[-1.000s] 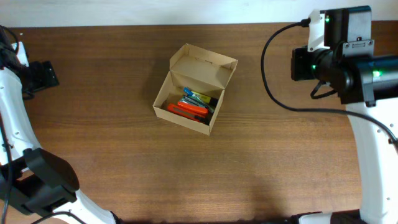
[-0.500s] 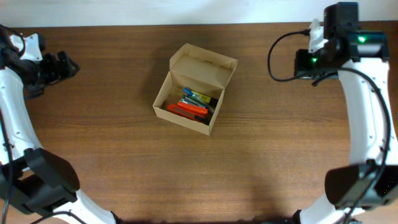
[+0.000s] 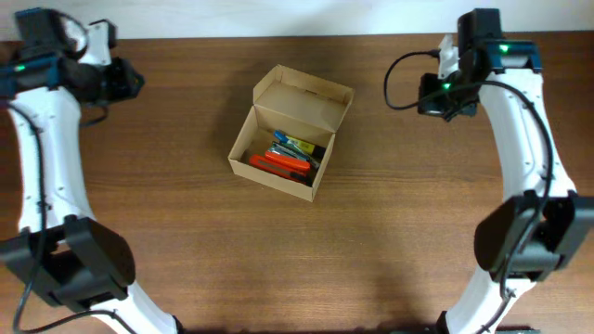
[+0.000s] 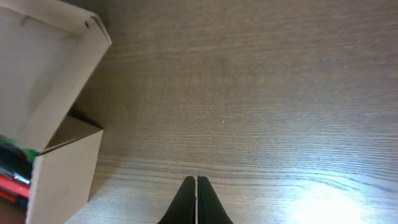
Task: Pack container
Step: 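Raise both grippers to the box lid's side edges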
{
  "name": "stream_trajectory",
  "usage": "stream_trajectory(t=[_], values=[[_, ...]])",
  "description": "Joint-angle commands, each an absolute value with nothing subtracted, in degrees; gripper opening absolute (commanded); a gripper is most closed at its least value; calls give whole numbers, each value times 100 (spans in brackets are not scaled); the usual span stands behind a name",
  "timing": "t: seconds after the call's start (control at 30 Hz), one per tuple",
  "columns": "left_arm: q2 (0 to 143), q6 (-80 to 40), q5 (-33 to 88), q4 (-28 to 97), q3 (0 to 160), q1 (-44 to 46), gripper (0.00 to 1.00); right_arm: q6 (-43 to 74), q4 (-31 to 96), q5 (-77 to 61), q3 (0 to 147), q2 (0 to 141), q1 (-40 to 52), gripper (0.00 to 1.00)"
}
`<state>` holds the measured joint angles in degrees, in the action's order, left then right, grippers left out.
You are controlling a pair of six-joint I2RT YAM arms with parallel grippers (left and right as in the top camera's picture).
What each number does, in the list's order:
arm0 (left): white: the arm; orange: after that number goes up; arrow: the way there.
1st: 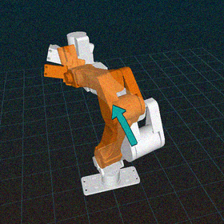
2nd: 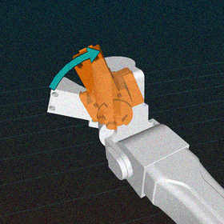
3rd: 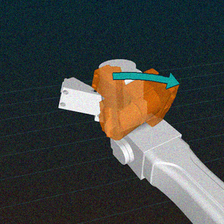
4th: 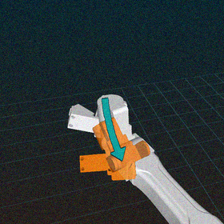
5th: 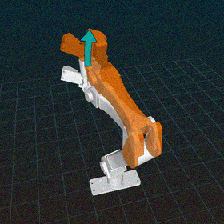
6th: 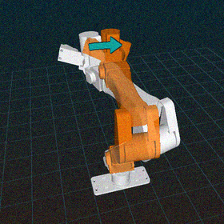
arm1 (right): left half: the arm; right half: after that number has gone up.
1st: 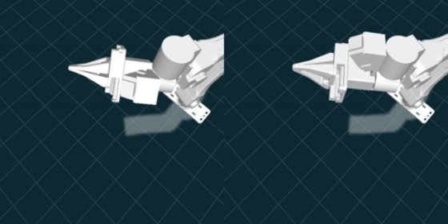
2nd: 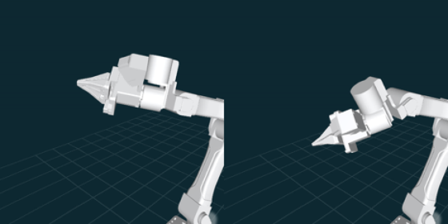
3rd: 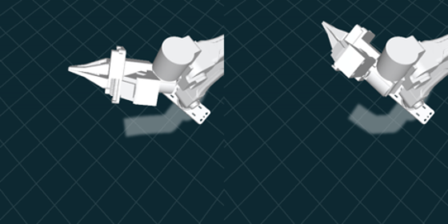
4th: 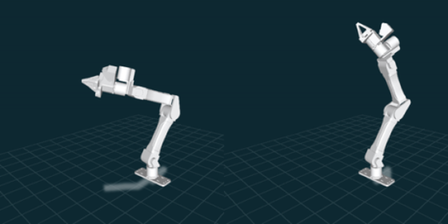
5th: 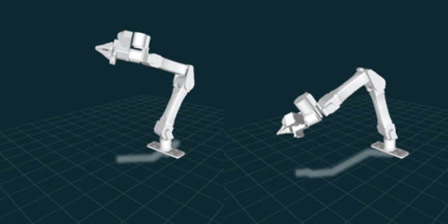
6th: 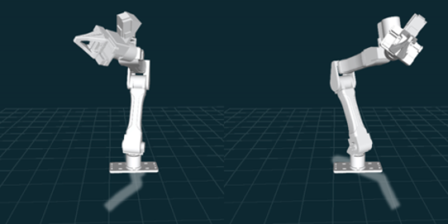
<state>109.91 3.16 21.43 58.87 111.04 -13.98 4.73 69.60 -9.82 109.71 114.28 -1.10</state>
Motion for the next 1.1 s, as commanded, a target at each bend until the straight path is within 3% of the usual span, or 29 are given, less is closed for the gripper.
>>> stream_trajectory(t=[0.0,0.4,0.77,1.07], values=[[10971,309,1623,5865,11056,-1181,11,545,6952,-1138,11041,11738,43,4],[11480,314,1885,6114,11056,-1048,3,650,6351,-1507,11041,12623,589,4],[11561,314,1883,6176,11056,-1011,2,801,5710,-1911,11043,13126,1007,3],[11561,331,1859,6171,11056,-913,2,266,5369,-2410,11043,13131,1192,4]])
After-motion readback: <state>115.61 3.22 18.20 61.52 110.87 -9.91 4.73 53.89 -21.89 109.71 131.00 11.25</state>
